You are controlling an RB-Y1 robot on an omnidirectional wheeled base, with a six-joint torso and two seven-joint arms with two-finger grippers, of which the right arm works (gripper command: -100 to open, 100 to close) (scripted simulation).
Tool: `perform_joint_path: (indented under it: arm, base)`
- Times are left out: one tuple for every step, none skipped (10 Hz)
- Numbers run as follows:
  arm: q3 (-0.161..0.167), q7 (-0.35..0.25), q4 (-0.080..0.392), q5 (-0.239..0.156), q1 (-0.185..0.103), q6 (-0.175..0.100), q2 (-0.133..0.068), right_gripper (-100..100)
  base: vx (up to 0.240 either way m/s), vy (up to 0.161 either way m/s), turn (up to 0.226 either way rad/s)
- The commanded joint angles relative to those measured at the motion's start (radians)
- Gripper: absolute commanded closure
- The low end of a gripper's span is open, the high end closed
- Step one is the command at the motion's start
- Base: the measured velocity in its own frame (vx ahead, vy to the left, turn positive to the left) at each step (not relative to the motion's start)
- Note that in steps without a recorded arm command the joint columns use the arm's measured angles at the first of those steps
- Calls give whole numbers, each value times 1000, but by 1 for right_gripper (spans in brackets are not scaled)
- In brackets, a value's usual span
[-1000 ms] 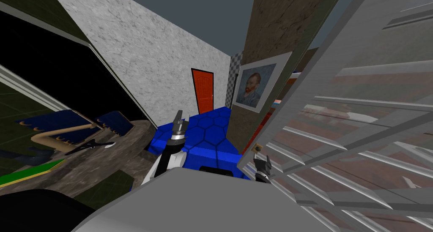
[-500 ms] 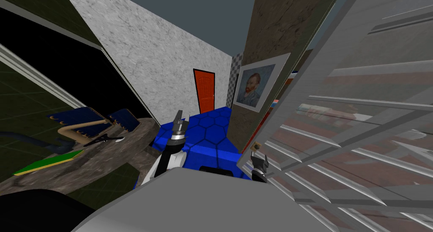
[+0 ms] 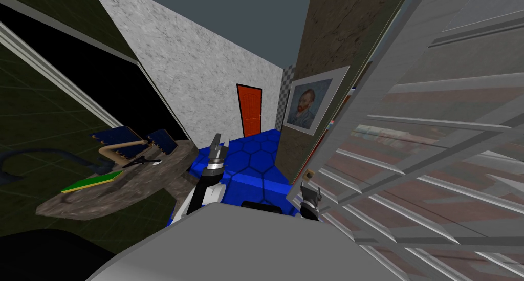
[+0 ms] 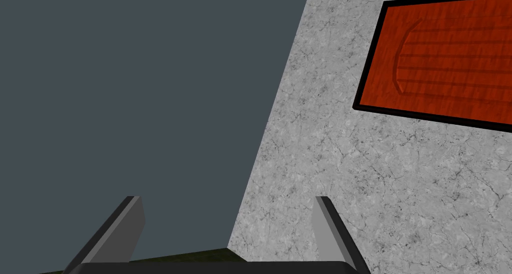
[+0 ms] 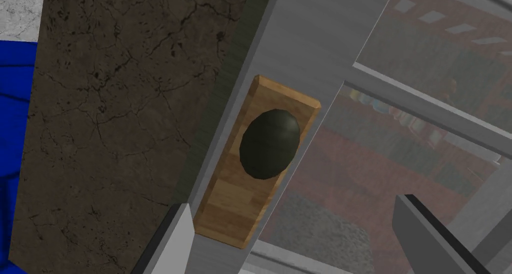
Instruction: Push the door open
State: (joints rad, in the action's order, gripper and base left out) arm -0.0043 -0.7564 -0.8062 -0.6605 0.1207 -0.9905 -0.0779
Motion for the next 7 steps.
perform_joint_path:
  arm:
    - [-4, -46, -12, -12, -5, 8, 17, -100]
    - [-7, -70, -19, -21, -10, 12, 31, -100]
    - [-7, -81, -19, -21, -10, 12, 31, -100]
    - [-10, -115, -26, -30, -15, 16, 45, -100]
    - [-12, -144, -32, -37, -19, 19, 58, -100]
    - [-14, -172, -37, -45, -23, 23, 70, -100]
    - [-16, -201, -42, -51, -26, 26, 81, -100]
  base:
    - [-61, -14, 43]
    - [-82, -30, 76]
    - [-57, -19, 29]
    - [-52, -4, 44]
    - [-70, -14, 68]
    - [-85, -17, 61]
    - [-115, -10, 56]
